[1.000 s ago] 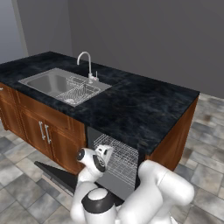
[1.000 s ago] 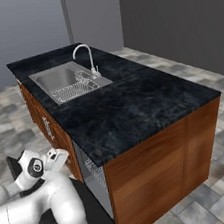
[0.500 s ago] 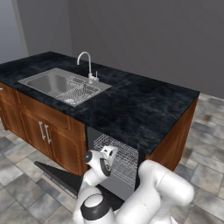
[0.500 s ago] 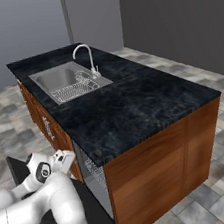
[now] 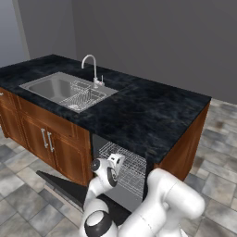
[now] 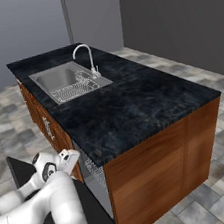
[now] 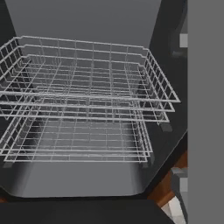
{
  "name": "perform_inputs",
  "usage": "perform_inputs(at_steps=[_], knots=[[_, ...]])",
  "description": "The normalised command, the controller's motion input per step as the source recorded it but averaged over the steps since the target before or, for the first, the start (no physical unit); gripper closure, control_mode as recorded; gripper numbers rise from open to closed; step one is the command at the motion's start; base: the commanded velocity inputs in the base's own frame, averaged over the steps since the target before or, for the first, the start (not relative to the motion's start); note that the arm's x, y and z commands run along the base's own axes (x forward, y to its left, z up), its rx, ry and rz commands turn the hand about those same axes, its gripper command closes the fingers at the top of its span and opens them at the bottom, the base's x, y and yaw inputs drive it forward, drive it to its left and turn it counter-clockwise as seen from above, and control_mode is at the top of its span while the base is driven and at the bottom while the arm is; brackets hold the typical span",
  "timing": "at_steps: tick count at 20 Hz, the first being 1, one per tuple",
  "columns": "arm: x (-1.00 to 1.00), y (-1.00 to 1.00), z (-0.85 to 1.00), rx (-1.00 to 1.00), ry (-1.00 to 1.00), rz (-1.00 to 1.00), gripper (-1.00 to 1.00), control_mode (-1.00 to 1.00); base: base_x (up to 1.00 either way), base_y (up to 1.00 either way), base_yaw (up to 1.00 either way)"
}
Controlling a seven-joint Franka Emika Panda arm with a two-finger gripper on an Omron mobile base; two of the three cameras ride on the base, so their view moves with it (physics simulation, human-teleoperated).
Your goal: Open the dishwasher door and pull out the top rack.
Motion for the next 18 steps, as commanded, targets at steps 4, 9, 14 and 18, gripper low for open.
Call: perform_inputs(at_steps=[4, 9, 14, 18], knots=[[0.38, 0.00, -0.33, 0.00, 0.00, 0.00, -1.00, -1.00, 0.00, 0.00, 0.00], [0.40, 0.00, -0.35, 0.00, 0.00, 0.00, -1.00, -1.00, 0.00, 0.00, 0.00], [0.38, 0.00, -0.33, 0.00, 0.00, 0.00, -1.00, -1.00, 0.00, 0.00, 0.00], [0.26, 0.00, -0.27, 0.00, 0.00, 0.00, -1.00, -1.00, 0.00, 0.00, 0.00]])
